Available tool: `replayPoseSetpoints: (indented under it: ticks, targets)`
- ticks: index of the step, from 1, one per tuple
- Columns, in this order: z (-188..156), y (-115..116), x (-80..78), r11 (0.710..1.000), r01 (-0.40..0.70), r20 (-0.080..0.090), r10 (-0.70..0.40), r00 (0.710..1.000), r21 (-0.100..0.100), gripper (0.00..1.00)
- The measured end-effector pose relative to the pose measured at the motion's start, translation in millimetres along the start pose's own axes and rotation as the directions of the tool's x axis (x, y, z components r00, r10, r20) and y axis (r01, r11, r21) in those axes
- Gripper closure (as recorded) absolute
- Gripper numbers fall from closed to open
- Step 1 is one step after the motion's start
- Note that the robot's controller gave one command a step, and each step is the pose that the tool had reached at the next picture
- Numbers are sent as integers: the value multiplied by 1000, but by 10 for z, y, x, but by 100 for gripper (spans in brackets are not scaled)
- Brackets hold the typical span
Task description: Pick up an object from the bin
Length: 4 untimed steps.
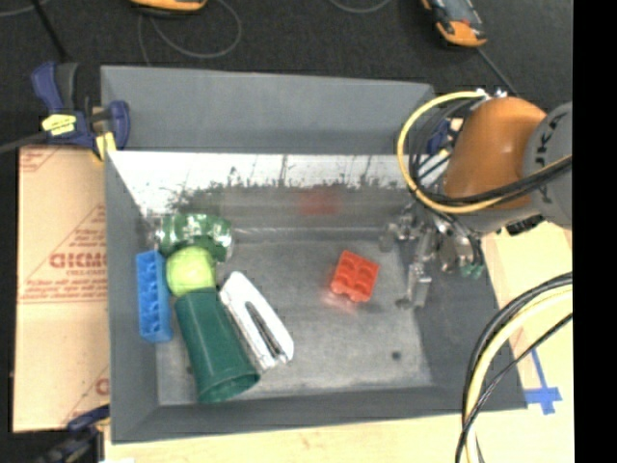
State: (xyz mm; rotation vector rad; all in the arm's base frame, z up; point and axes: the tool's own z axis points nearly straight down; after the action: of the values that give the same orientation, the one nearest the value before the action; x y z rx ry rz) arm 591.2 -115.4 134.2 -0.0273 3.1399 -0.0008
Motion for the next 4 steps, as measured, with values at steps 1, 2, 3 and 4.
replayPoseSetpoints:
  ticks: [1,2,3,4]
  targets:
    - [306,226,-43,991,137,3,-137,991,2,0]
    - [494,388,-14,958,287,8,-287,958,4,0]
    - [558,513,-120,926,378,19,-378,925,13,100]
    - [559,514,-120,925,380,18,-380,925,13,100]
